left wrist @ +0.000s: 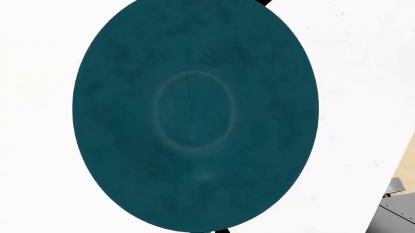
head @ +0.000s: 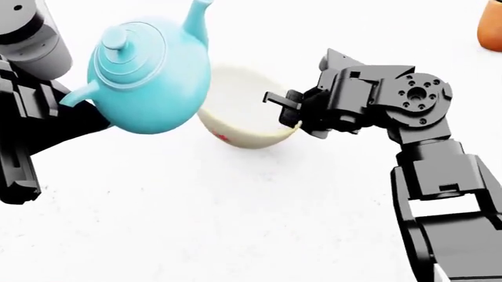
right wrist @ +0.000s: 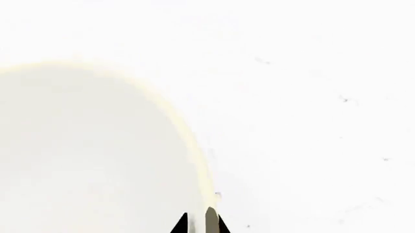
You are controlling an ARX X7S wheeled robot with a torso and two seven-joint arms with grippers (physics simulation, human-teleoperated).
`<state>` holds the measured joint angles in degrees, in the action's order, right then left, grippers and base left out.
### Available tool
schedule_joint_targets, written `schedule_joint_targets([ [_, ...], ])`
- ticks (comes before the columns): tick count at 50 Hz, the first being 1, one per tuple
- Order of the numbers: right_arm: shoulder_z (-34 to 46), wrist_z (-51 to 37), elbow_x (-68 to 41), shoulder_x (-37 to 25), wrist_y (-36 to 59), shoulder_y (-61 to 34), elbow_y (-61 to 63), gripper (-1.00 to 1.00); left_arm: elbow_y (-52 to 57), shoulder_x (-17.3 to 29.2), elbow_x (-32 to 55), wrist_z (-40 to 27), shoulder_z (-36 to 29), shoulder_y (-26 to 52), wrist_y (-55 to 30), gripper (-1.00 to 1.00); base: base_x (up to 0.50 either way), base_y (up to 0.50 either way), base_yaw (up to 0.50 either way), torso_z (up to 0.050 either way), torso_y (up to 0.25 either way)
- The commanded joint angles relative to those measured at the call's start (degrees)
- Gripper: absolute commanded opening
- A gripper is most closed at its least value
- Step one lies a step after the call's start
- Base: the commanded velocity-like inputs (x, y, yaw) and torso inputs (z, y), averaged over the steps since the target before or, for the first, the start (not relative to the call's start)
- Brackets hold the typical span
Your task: Pick the teapot and bowl and place them in the sink. Then turn on the water.
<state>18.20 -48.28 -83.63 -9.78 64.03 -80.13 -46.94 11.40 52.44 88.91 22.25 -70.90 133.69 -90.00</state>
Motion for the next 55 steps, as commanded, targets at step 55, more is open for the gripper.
schedule_joint_targets([
  [55, -6.79, -3.74, 0.12, -18.93, -8.04, 1.56, 28.94, -1.00, -14.29, 3.00, 36.78, -69.48, 17.63, -3.17, 10.12, -1.00, 0.00, 0.00, 0.00, 0.001, 0.001],
])
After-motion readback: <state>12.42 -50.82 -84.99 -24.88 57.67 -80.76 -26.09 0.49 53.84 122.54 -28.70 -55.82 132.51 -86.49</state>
